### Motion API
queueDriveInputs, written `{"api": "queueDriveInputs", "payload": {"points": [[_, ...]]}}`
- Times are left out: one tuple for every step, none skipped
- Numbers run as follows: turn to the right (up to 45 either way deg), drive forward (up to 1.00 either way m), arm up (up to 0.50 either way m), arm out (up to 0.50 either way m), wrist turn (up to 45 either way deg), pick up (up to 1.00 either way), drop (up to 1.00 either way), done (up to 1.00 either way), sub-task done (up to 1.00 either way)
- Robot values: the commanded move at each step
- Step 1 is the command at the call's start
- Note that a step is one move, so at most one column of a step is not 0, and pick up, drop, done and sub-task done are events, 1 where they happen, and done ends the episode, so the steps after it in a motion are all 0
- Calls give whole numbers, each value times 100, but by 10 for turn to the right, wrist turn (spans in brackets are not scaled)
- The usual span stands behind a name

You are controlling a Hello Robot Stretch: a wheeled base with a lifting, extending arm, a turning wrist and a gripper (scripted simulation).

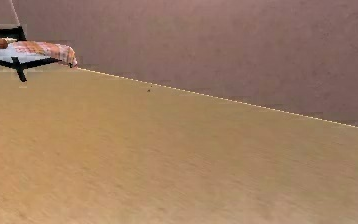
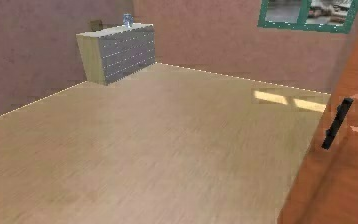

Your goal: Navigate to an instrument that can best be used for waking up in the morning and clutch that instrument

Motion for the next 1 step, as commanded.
{"api": "queueDriveInputs", "payload": {"points": [[-120, 0, 0, 0, 0, 0, 0, 0, 0]]}}
